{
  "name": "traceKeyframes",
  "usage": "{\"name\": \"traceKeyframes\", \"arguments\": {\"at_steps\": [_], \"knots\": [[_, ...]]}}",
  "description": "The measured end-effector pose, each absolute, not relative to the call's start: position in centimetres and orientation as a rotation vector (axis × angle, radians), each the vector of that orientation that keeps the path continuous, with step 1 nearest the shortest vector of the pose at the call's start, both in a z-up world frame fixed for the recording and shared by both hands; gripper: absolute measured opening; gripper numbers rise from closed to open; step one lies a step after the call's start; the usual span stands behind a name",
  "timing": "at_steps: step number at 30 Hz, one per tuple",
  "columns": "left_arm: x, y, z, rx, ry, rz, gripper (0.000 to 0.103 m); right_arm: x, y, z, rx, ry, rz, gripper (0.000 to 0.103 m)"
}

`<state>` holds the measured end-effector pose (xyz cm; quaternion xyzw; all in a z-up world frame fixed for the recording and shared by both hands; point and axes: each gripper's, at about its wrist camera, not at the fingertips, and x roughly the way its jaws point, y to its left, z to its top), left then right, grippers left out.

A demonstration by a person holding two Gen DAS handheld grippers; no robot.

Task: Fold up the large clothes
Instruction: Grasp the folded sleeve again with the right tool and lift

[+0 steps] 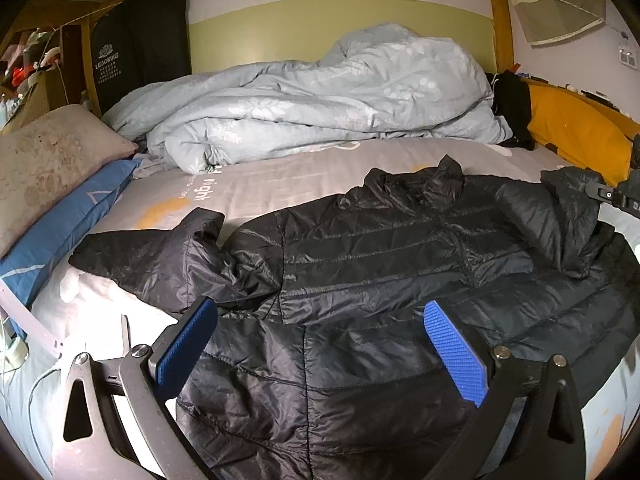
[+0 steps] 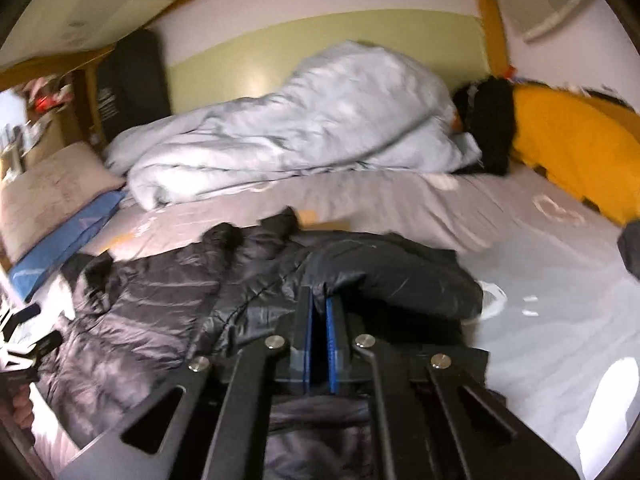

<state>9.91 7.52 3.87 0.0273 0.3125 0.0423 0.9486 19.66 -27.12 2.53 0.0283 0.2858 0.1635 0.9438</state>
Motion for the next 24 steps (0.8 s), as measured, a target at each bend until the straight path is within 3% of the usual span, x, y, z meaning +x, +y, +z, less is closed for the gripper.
{"name": "traceKeyframes", "arguments": {"at_steps": [6, 11, 19, 21, 23, 24], "knots": [[10.0, 7.7, 4.0, 0.020, 0.639, 0.067, 0.103, 16.9, -22.7, 2.4, -0.075, 0.605, 0.577, 0.005], [10.1, 7.5, 3.8, 0.034, 0.641, 0.068, 0.103, 15.3, -18.6, -0.8, -0.167, 0.745, 0.760, 0.005], [9.8, 7.1, 4.1, 0.025, 0.627, 0.023, 0.102, 15.6, -17.1, -3.6, -0.248, 0.856, 0.729, 0.005], [9.8, 7.0, 4.2, 0.013, 0.626, 0.002, 0.098, 15.7, -17.4, -3.3, -0.252, 0.851, 0.702, 0.014], [9.9, 6.8, 4.4, -0.007, 0.630, -0.019, 0.088, 15.8, -17.9, -2.8, -0.259, 0.843, 0.659, 0.053], [10.0, 6.6, 4.6, -0.011, 0.632, -0.024, 0.085, 15.8, -18.4, -2.1, -0.257, 0.822, 0.634, 0.057]]}}
